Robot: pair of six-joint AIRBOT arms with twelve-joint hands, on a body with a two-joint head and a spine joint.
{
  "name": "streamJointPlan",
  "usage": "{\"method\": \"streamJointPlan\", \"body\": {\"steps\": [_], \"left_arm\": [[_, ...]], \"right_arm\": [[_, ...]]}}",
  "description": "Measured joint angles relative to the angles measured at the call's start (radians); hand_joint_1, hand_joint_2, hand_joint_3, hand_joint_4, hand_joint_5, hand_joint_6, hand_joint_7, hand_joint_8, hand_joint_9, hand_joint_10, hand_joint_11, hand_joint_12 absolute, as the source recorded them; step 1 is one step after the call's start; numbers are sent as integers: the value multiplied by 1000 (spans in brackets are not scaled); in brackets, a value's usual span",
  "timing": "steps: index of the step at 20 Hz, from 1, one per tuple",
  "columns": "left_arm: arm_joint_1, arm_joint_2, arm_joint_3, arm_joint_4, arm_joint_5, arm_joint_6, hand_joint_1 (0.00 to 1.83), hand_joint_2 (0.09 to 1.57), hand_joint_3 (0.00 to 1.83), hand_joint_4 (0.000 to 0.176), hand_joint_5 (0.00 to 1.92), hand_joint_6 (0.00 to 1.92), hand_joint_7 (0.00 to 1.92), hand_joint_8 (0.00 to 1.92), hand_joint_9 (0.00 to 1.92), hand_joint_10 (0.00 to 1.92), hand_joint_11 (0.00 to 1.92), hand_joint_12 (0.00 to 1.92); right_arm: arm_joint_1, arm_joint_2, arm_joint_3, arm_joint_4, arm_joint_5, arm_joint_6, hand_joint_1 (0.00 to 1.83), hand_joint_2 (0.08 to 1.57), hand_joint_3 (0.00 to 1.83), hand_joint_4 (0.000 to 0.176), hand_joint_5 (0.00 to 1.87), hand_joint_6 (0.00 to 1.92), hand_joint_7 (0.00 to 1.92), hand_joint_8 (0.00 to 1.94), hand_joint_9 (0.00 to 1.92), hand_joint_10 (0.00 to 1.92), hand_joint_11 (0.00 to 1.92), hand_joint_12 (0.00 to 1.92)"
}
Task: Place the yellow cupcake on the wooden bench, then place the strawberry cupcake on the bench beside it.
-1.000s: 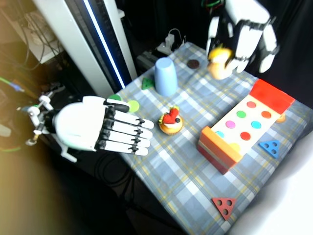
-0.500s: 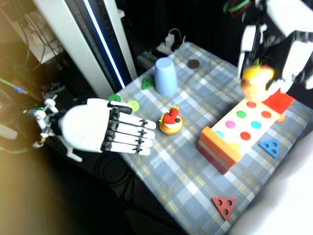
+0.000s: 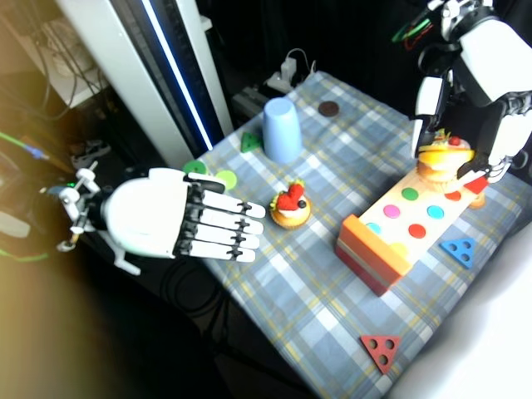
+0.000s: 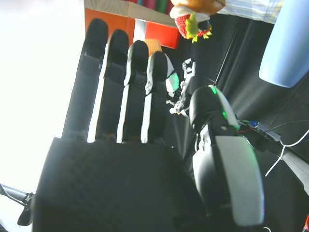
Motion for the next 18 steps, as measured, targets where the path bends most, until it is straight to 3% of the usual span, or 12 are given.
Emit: {"method": "streamJointPlan", "body": {"steps": [2, 3, 5, 7, 9, 11, 12, 13, 14, 15, 17, 18], "left_arm": [[13, -15, 10, -3, 8, 0, 1226, 1104, 0, 0, 978, 866, 1050, 988, 967, 0, 145, 798], [19, -19, 10, -3, 8, 0, 1244, 1098, 0, 0, 1023, 737, 1042, 1056, 974, 3, 164, 784], [34, -25, 12, -6, 16, 0, 1247, 1075, 0, 0, 1065, 696, 1095, 938, 1006, 4, 265, 623], [42, -26, 16, -19, 21, 0, 1223, 1102, 0, 4, 1005, 843, 1029, 1003, 968, 5, 274, 560], [44, -26, 20, -26, 17, 0, 1208, 1114, 2, 41, 988, 926, 987, 1012, 933, 0, 272, 542], [48, -26, 20, -29, 13, -1, 1177, 1166, 2, 48, 879, 1114, 886, 1158, 874, 10, 249, 582], [50, -26, 20, -30, 13, -1, 1004, 1171, 3, 150, 851, 1168, 830, 493, 853, 4, 235, 636], [52, -26, 20, -31, 12, -1, 952, 1137, 0, 68, 727, 440, 819, 165, 783, 0, 185, 732], [55, -26, 20, -32, 12, 0, 863, 1180, 12, 73, 617, 30, 642, 9, 556, 0, 29, 817], [57, -26, 20, -32, 11, 0, 863, 1180, 12, 73, 617, 30, 642, 9, 556, 0, 29, 817], [57, -26, 20, -43, 11, 0, 694, 1225, 12, 107, 469, 1, 480, 0, 415, 0, 0, 745], [57, -25, 20, -48, 8, 0, 587, 1204, 2, 134, 403, 0, 420, 0, 387, 0, 0, 771]], "right_arm": [[0, 0, 0, 0, -2, 3, 371, 1368, 2, 0, 635, 1, 711, 2, 709, 1, 681, 68], [0, -1, 0, 0, -2, 4, 410, 1366, 0, 0, 637, 2, 717, 3, 714, 2, 685, 70], [0, -1, 0, -2, -3, 5, 455, 1364, 0, 0, 636, 0, 720, 2, 719, 2, 692, 72], [0, -1, 2, -3, -3, 5, 456, 1371, 2, 0, 633, 0, 721, 2, 718, 2, 692, 72], [0, -1, 2, -3, -3, 5, 467, 1374, 1, 0, 637, 1, 725, 3, 721, 2, 698, 74], [0, -4, 2, -2, -3, 5, 443, 1373, 1, 0, 632, 0, 729, 3, 731, 4, 709, 78], [0, -5, 2, -3, -3, 5, 442, 1373, 1, 0, 635, 1, 723, 0, 721, 0, 695, 72], [0, -6, 2, -5, -3, 5, 466, 1372, 0, 0, 634, 1, 720, 0, 716, 0, 692, 71], [0, -6, 2, -6, -3, 5, 475, 1373, 0, 0, 635, 2, 731, 5, 729, 5, 700, 74], [0, -6, 2, -6, -3, 5, 475, 1373, 0, 0, 635, 2, 731, 5, 729, 5, 700, 74], [0, -6, 3, -6, -4, 5, 458, 1369, 0, 0, 638, 2, 722, 0, 714, 0, 690, 70], [0, -6, 4, -8, -4, 5, 468, 1366, 0, 0, 639, 2, 726, 2, 718, 2, 693, 72]]}}
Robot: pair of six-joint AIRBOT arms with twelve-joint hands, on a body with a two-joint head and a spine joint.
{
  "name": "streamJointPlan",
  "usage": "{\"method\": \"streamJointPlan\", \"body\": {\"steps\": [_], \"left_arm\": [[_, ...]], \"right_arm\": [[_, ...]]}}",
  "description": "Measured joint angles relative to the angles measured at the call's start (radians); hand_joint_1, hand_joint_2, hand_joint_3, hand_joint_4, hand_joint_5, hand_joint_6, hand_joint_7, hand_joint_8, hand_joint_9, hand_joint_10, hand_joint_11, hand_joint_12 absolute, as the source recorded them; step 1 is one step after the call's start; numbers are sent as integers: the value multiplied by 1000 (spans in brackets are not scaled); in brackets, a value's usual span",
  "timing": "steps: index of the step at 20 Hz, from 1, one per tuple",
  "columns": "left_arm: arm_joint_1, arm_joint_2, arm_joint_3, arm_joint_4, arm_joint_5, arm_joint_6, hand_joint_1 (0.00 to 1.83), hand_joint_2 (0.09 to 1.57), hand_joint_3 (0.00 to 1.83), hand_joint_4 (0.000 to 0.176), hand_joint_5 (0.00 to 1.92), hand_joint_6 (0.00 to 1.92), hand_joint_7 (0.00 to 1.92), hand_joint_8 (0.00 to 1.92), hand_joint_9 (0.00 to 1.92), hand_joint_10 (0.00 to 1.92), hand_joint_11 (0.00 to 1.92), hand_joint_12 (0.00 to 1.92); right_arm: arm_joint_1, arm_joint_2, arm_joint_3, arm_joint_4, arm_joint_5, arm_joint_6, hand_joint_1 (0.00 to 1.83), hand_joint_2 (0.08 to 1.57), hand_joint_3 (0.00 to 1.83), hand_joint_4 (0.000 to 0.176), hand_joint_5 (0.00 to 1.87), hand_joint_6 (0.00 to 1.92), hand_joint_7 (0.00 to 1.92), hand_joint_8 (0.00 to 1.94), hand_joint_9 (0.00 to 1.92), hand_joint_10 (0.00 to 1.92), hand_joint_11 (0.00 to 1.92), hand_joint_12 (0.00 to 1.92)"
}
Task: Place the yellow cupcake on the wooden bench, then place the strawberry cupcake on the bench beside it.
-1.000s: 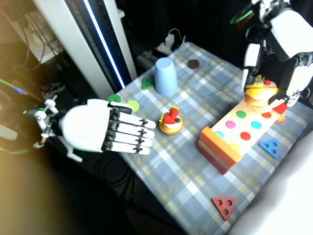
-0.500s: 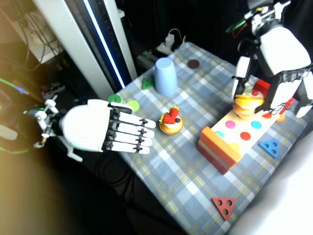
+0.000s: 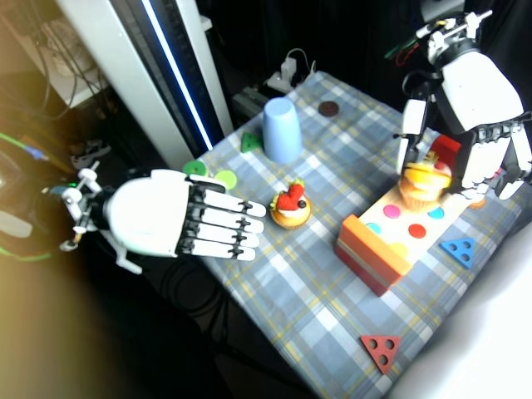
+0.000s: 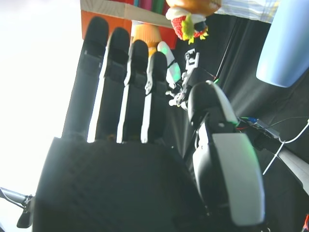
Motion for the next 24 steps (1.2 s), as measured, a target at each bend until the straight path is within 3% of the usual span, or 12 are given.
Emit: {"method": "streamJointPlan", "body": {"steps": [1, 3, 7, 9, 12, 13, 16, 17, 19, 20, 21, 24], "left_arm": [[0, 2, 0, -2, -3, 0, 526, 1179, 0, 162, 338, 0, 358, 0, 356, 0, 0, 746], [4, 22, -22, 14, -19, -35, 445, 1141, 0, 175, 223, 0, 252, 0, 301, 0, 0, 711], [49, 116, -130, 330, -78, -467, 638, 960, 0, 176, 3, 0, 15, 0, 122, 0, 0, 478], [97, 192, -235, 536, -169, -731, 534, 917, 0, 176, 0, 0, 1, 0, 53, 6, 0, 327], [187, 294, -368, 713, -312, -973, 694, 848, 0, 176, 0, 0, 0, 0, 0, 0, 0, 169], [225, 329, -409, 766, -361, -1051, 674, 804, 0, 176, 0, 0, 0, 0, 0, 0, 0, 35], [355, 421, -517, 829, -522, -1188, 901, 775, 0, 176, 0, 0, 0, 0, 0, 0, 0, 0], [381, 439, -537, 837, -558, -1220, 902, 768, 0, 176, 0, 0, 0, 0, 0, 0, 0, 0], [417, 466, -560, 859, -631, -1281, 872, 767, 0, 176, 0, 0, 0, 0, 0, 0, 0, 0], [423, 469, -565, 857, -648, -1287, 872, 767, 0, 176, 0, 0, 0, 0, 0, 0, 0, 0], [441, 470, -571, 854, -687, -1291, 872, 743, 0, 176, 0, 0, 0, 0, 0, 0, 0, 0], [459, 472, -581, 851, -700, -1301, 872, 740, 0, 176, 0, 0, 0, 0, 0, 0, 0, 0]], "right_arm": [[0, 0, 1, 0, 0, 0, 475, 1368, 0, 0, 637, 1, 726, 1, 716, 1, 690, 70], [0, 0, 2, 2, -2, 0, 541, 1361, 0, 0, 635, 0, 713, 1, 695, 1, 671, 64], [40, -32, 16, -2, -10, 0, 731, 1227, 0, 0, 531, 0, 572, 0, 548, 0, 523, 3], [82, -59, 39, -18, -11, 14, 760, 1128, 0, 0, 476, 0, 526, 0, 502, 0, 468, 0], [148, -103, 80, -89, -40, 64, 818, 1018, 0, 11, 407, 0, 429, 0, 396, 0, 351, 0], [172, -122, 95, -122, -68, 76, 766, 993, 0, 0, 396, 0, 432, 3, 417, 10, 404, 27], [227, -149, 111, -201, -154, 82, 812, 978, 0, 0, 394, 1, 477, 7, 514, 15, 514, 95], [241, -154, 114, -219, -175, 83, 863, 961, 0, 0, 406, 5, 495, 12, 562, 3, 512, 216], [258, -166, 127, -238, -212, 83, 913, 937, 0, 17, 401, 2, 537, 0, 686, 0, 300, 1008], [259, -170, 131, -243, -223, 83, 913, 937, 0, 17, 401, 2, 537, 0, 686, 0, 300, 1008], [259, -179, 137, -249, -251, 83, 1034, 927, 0, 50, 448, 4, 563, 6, 774, 39, 403, 1190], [259, -196, 150, -261, -289, 83, 1121, 908, 0, 25, 567, 5, 743, 15, 984, 137, 641, 1335]]}}
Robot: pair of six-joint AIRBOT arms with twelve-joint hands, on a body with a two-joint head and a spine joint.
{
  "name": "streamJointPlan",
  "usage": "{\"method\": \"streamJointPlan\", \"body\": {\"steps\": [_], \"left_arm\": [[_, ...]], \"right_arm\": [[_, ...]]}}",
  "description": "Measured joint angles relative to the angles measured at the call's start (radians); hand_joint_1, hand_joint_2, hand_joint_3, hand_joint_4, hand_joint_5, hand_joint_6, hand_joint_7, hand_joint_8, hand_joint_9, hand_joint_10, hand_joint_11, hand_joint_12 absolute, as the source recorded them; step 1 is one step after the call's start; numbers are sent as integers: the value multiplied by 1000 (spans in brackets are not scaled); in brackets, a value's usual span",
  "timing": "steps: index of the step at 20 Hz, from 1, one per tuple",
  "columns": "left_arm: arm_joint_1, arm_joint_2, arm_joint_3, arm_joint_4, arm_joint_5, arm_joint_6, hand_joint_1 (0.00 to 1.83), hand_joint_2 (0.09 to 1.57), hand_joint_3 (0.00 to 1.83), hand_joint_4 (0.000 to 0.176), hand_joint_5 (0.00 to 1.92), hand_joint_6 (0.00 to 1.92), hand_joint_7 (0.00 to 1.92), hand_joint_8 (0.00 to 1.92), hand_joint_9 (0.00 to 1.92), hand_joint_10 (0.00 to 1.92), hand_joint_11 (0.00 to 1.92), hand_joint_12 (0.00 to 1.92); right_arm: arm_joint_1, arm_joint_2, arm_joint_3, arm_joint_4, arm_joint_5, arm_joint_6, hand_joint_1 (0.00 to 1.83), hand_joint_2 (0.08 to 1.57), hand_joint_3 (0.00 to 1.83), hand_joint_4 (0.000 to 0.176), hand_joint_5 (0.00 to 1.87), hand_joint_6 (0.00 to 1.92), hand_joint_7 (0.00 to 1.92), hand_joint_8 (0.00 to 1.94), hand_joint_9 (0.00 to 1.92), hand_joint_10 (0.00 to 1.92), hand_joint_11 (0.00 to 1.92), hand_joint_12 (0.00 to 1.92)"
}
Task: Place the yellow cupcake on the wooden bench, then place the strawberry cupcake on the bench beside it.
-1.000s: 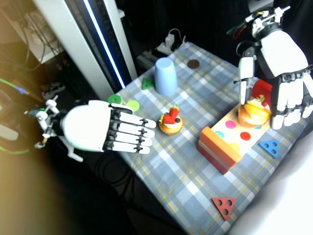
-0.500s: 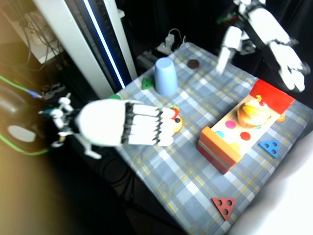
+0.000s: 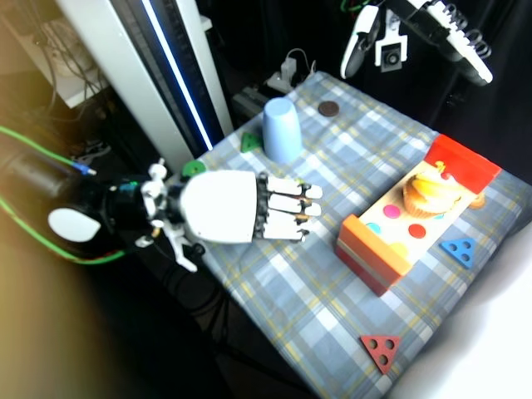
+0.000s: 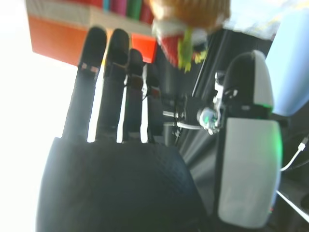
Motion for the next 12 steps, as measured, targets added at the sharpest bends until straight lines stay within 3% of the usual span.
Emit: {"method": "streamJointPlan", "body": {"steps": [1, 2, 4, 5, 6, 8, 9, 10, 11, 12], "left_arm": [[4, 4, -2, -2, -5, -5, 795, 739, 0, 176, 0, 0, 0, 0, 0, 0, 0, 0], [9, 4, -2, -15, -15, -6, 776, 733, 0, 176, 0, 0, 0, 0, 0, 0, 0, 0], [20, 4, -2, -29, -28, -16, 758, 739, 0, 176, 0, 0, 0, 0, 0, 0, 0, 0], [30, 4, -2, -27, -34, -32, 747, 748, 0, 176, 0, 0, 0, 0, 0, 0, 0, 0], [31, 4, -2, -27, -31, -35, 747, 748, 0, 176, 0, 0, 0, 0, 0, 0, 0, 0], [41, 5, -2, -29, -44, -56, 768, 752, 0, 176, 0, 0, 0, 0, 0, 0, 0, 0], [45, 5, -2, -28, -47, -63, 759, 767, 5, 176, 0, 0, 0, 0, 0, 0, 0, 0], [51, 5, -2, -28, -48, -70, 763, 767, 5, 176, 0, 0, 0, 0, 0, 0, 0, 0], [55, 5, -2, -31, -47, -74, 764, 772, 7, 176, 0, 0, 0, 0, 0, 0, 0, 0], [61, 5, -2, -31, -48, -77, 764, 772, 7, 176, 0, 0, 0, 0, 0, 0, 0, 0]], "right_arm": [[0, -6, 2, 0, -6, 0, 1113, 919, 3, 21, 600, 0, 814, 12, 973, 165, 617, 1343], [5, -13, 2, 0, -7, 0, 1087, 932, 1, 6, 613, 0, 844, 15, 967, 188, 605, 1369], [20, -24, 9, -2, -5, 1, 1041, 948, 1, 11, 613, 0, 849, 11, 904, 186, 508, 1361], [24, -31, 12, -4, -7, 0, 1084, 955, 0, 0, 657, 2, 886, 3, 828, 520, 539, 1441], [24, -33, 12, -5, -7, 0, 1084, 955, 0, 0, 657, 2, 886, 3, 828, 520, 539, 1441], [24, -39, 12, -14, -13, 1, 1094, 984, 1, 0, 765, 3, 1001, 24, 800, 787, 565, 1500], [26, -39, 12, -9, -11, 3, 1289, 1058, 8, 0, 1040, 454, 1118, 910, 1039, 980, 874, 1483], [26, -39, 12, 0, -6, 11, 1282, 1074, 2, 0, 1060, 582, 1092, 1024, 1045, 1021, 902, 1478], [27, -39, 12, -3, 3, 11, 1270, 1085, 0, 0, 1003, 751, 1098, 992, 1079, 932, 925, 1407], [32, -38, 12, -10, 1, 11, 1270, 1085, 0, 0, 1003, 751, 1098, 992, 1079, 932, 925, 1407]]}}
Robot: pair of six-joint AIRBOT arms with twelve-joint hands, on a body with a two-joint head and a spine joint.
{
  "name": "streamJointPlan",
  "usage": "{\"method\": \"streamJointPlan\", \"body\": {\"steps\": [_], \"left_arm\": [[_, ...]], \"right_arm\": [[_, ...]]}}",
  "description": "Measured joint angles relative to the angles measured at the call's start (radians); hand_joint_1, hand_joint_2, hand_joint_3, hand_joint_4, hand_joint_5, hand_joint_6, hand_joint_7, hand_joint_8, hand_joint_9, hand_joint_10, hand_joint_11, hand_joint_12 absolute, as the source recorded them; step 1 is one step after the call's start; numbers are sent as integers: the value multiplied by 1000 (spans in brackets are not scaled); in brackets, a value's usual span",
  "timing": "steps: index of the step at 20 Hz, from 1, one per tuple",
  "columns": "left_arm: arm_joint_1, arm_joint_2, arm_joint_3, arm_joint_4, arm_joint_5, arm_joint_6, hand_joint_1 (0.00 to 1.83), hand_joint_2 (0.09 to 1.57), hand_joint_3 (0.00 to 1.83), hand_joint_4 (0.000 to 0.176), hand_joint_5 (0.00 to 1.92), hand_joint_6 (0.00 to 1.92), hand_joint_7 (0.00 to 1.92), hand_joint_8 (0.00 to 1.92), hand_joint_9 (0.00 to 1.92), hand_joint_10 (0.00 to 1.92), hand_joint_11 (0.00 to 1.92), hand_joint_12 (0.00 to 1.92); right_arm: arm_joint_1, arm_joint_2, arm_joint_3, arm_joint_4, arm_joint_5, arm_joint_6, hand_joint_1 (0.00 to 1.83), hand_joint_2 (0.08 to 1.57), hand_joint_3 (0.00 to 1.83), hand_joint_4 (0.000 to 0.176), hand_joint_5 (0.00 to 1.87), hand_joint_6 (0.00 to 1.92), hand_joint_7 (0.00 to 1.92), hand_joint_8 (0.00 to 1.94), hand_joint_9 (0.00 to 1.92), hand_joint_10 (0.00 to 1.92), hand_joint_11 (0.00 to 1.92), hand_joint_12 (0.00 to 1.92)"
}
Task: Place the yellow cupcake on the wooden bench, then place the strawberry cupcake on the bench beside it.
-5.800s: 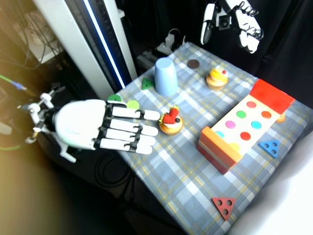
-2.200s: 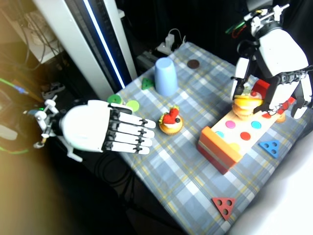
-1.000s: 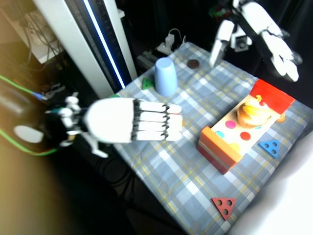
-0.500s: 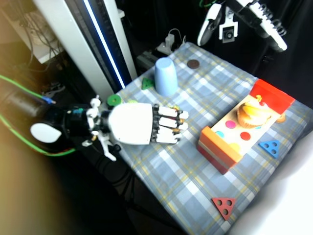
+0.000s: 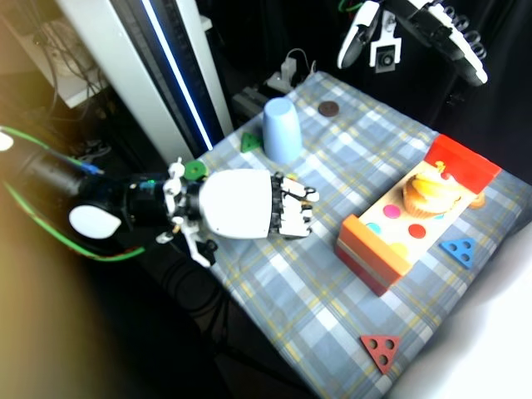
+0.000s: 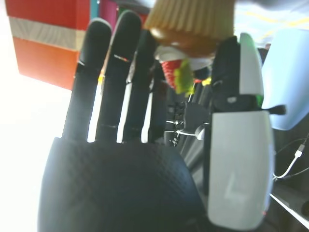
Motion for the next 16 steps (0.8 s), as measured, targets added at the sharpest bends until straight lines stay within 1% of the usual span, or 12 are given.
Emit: {"method": "streamJointPlan", "body": {"steps": [3, 4, 5, 6, 7, 8, 9, 10, 11, 12, 14, 16], "left_arm": [[13, 1, 0, -10, -4, -14, 755, 777, 7, 176, 0, 0, 0, 0, 0, 0, 0, 0], [19, 3, 0, -11, -7, -21, 754, 771, 4, 176, 0, 0, 0, 0, 0, 0, 0, 0], [20, 3, 0, -14, -7, -27, 751, 765, 1, 176, 0, 0, 0, 0, 0, 0, 0, 0], [27, 3, 0, -11, -15, -31, 767, 765, 1, 176, 0, 0, 0, 0, 0, 0, 0, 0], [31, 3, 0, -11, -17, -32, 783, 762, 0, 176, 0, 0, 0, 0, 0, 0, 0, 0], [36, 3, 0, -12, -20, -34, 789, 763, 0, 176, 0, 0, 0, 0, 0, 0, 0, 0], [37, 3, 0, -14, -21, -35, 791, 762, 0, 176, 0, 0, 0, 0, 0, 0, 0, 0], [41, 3, 0, -14, -23, -36, 784, 763, 0, 176, 0, 0, 0, 0, 0, 0, 0, 0], [42, 4, 0, -14, -23, -38, 763, 764, 0, 176, 0, 0, 0, 0, 0, 0, 0, 0], [42, 4, 0, -17, -23, -39, 767, 764, 0, 176, 0, 0, 0, 0, 0, 0, 0, 0], [42, 4, 0, -15, -23, -41, 776, 770, 3, 176, 0, 0, 0, 0, 0, 0, 0, 0], [42, 4, 0, -15, -21, -42, 766, 755, 0, 176, 0, 0, 0, 0, 0, 0, 0, 0]], "right_arm": [[21, 24, 0, -21, -1, 3, 1264, 1115, 0, 0, 986, 749, 1007, 1189, 1014, 1079, 871, 1481], [32, 38, 1, -19, 9, 5, 1228, 1132, 1, 0, 899, 969, 1006, 1103, 937, 868, 716, 1344], [45, 53, 1, -11, 33, 4, 1214, 1140, 0, 0, 877, 1042, 1000, 1070, 936, 731, 657, 1318], [56, 62, 1, 0, 58, 5, 1212, 1129, 0, 5, 949, 967, 969, 1084, 912, 660, 570, 1296], [69, 66, 1, 9, 88, 5, 1215, 1169, 6, 0, 951, 1134, 790, 1153, 752, 486, 402, 1236], [86, 68, 1, 9, 108, 6, 1209, 1165, 7, 0, 988, 922, 779, 1343, 722, 698, 350, 1399], [106, 68, 0, 0, 120, 6, 1241, 1142, 7, 0, 1037, 716, 845, 1380, 722, 961, 362, 1478], [137, 68, 1, -8, 130, 7, 1346, 1128, 0, 0, 954, 838, 945, 1142, 838, 1211, 573, 1371], [179, 56, 16, -7, 159, 8, 1374, 1105, 0, 0, 913, 946, 1036, 921, 932, 1185, 723, 1263], [218, 34, 43, 0, 177, 8, 1382, 1091, 0, 0, 971, 863, 1048, 904, 948, 1186, 779, 1257], [257, -1, 80, 16, 173, 8, 1371, 1108, 1, 0, 926, 1130, 1024, 869, 898, 1111, 692, 1139], [309, -52, 126, -17, 109, 8, 1377, 1084, 0, 0, 912, 1109, 1133, 672, 988, 1046, 715, 1146]]}}
